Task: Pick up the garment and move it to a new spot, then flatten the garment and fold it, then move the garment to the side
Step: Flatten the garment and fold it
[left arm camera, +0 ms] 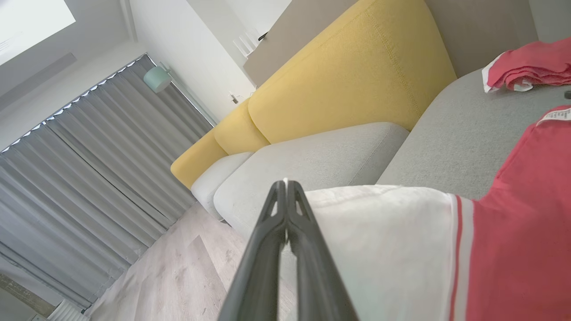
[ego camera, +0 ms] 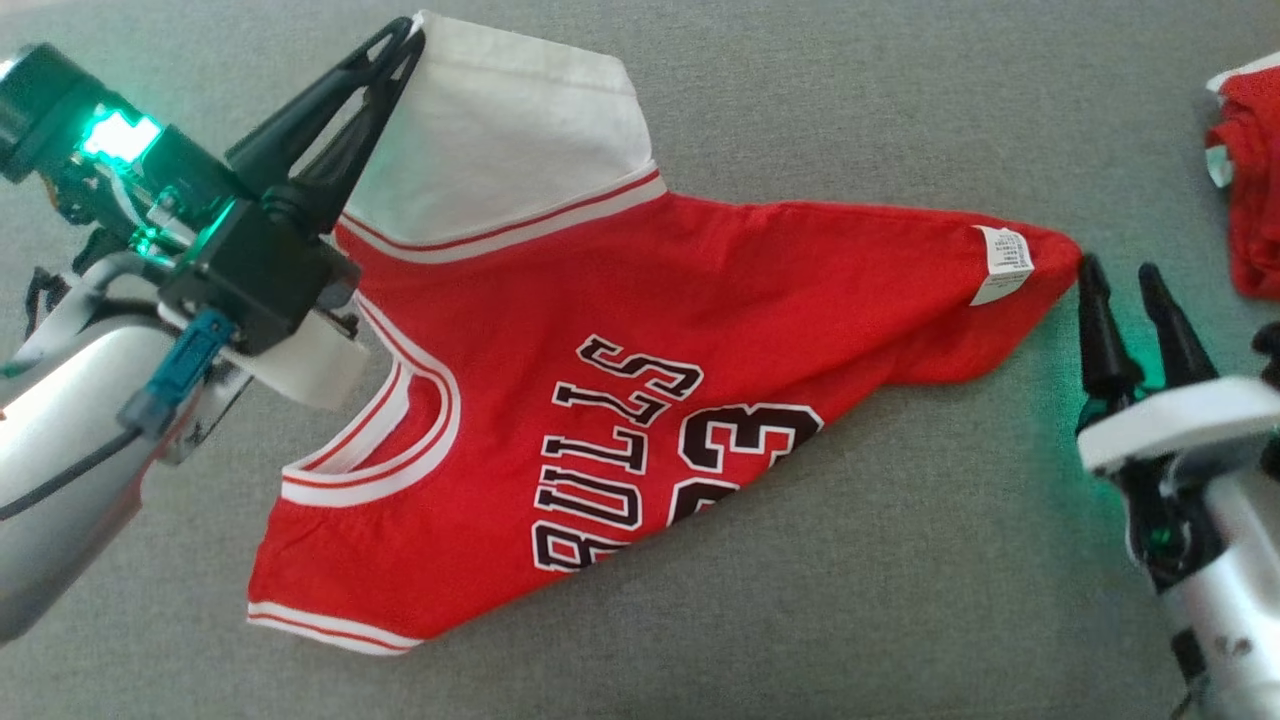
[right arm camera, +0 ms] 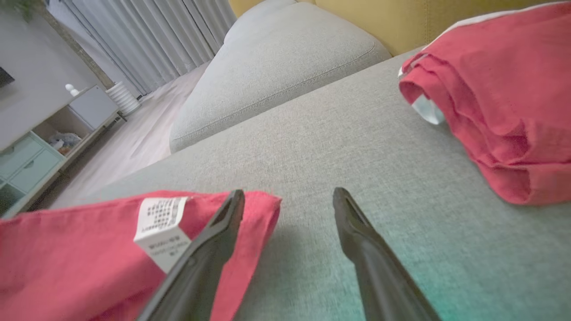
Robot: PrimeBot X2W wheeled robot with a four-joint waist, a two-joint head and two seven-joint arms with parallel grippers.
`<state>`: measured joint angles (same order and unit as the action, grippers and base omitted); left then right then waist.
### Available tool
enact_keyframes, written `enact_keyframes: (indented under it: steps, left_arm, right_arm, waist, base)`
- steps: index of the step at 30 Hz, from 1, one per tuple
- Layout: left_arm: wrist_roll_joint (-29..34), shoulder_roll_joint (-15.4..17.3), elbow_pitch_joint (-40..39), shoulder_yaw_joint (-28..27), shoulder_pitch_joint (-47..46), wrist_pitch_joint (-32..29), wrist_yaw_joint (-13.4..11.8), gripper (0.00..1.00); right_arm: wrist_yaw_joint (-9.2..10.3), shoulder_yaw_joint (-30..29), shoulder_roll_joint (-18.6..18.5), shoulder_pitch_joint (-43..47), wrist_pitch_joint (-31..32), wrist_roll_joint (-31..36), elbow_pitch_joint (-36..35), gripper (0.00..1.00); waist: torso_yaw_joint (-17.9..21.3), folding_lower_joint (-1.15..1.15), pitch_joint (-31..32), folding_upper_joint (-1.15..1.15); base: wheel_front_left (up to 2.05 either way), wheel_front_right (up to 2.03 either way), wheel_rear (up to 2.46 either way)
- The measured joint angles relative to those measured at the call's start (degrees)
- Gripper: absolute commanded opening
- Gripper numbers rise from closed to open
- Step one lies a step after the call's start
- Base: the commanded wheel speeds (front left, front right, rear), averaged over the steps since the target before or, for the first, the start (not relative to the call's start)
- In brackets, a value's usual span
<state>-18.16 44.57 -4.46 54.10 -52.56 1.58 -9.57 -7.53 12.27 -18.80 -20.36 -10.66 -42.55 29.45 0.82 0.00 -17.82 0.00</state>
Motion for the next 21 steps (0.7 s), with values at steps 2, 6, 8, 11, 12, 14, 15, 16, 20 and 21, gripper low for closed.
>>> enact_keyframes:
  steps: [2, 6, 8, 11, 12, 14, 15, 16, 20, 21]
  left_arm:
    - [-0.01, -0.01, 0.00, 0.21, -0.01, -0.07, 0.09, 0.00]
    - [0.00, -0.11, 0.00, 0.60, -0.18, -0.23, 0.53, 0.00]
    - [0.09, -0.15, 0.00, 0.78, -0.57, -0.33, 0.53, 0.00]
    - [0.21, -0.20, -0.02, 1.04, -1.34, -0.51, 0.57, 0.00]
    - [0.34, -0.21, -0.02, 1.09, -1.57, -0.52, 0.57, 0.00]
    - [0.56, -0.30, -0.05, 1.15, -1.81, -0.57, 0.59, 0.00]
    - [0.56, -0.32, -0.09, 1.16, -1.87, -0.57, 0.59, 0.00]
    - [0.56, -0.34, -0.09, 1.20, -1.98, -0.57, 0.60, 0.00]
    - [0.57, -0.47, -0.09, 1.25, -2.39, -0.57, 0.77, 0.00]
    - [0.57, -0.49, -0.09, 1.25, -2.42, -0.57, 0.77, 0.00]
  right_arm:
    - [0.00, 1.37, -0.91, -1.63, 2.37, -3.50, 0.19, 1.00]
    - [0.00, 4.43, -3.16, -3.91, 6.19, -7.60, 1.13, 1.00]
    - [0.00, 5.71, -4.56, -4.86, 6.70, -7.62, 2.53, 1.00]
    - [0.00, 7.58, -5.83, -6.34, 7.24, -7.47, 4.89, 1.00]
    - [0.00, 8.14, -6.00, -6.87, 7.23, -7.35, 5.66, 1.00]
    - [0.00, 9.39, -6.28, -8.01, 7.24, -7.35, 7.06, 0.99]
    - [0.00, 10.05, -6.43, -8.60, 7.24, -7.35, 7.69, 0.95]
    - [0.00, 10.58, -6.55, -9.06, 7.25, -7.35, 8.18, 0.94]
    - [0.00, 12.21, -6.80, -10.09, 7.48, -7.38, 9.16, 0.85]
    - [0.00, 12.77, -6.86, -10.32, 7.47, -7.60, 9.28, 0.63]
  waist:
    - [-0.22, 0.00, -0.10, 0.00]
    - [-0.63, 0.00, -0.47, 0.00]
    - [-0.84, 0.00, -0.75, 0.00]
    - [-1.13, 0.00, -1.18, 0.00]
    - [-1.24, 0.00, -1.36, 0.00]
    - [-1.49, 0.00, -1.69, 0.00]
    - [-1.61, 0.00, -1.87, 0.00]
    - [-1.73, 0.00, -2.04, 0.00]
    - [-2.11, 0.00, -2.48, 0.00]
    - [-2.21, 0.00, -2.58, 0.00]
  base:
    - [0.00, 0.00, 0.00]
    - [0.00, 0.00, 0.00]
    - [0.00, 0.00, 0.00]
    - [0.00, 0.00, 0.00]
    - [0.00, 0.00, 0.00]
    - [0.00, 0.00, 0.00]
    - [0.00, 0.00, 0.00]
    - [0.00, 0.00, 0.00]
    - [0.00, 0.00, 0.00]
    - [0.00, 0.00, 0.00]
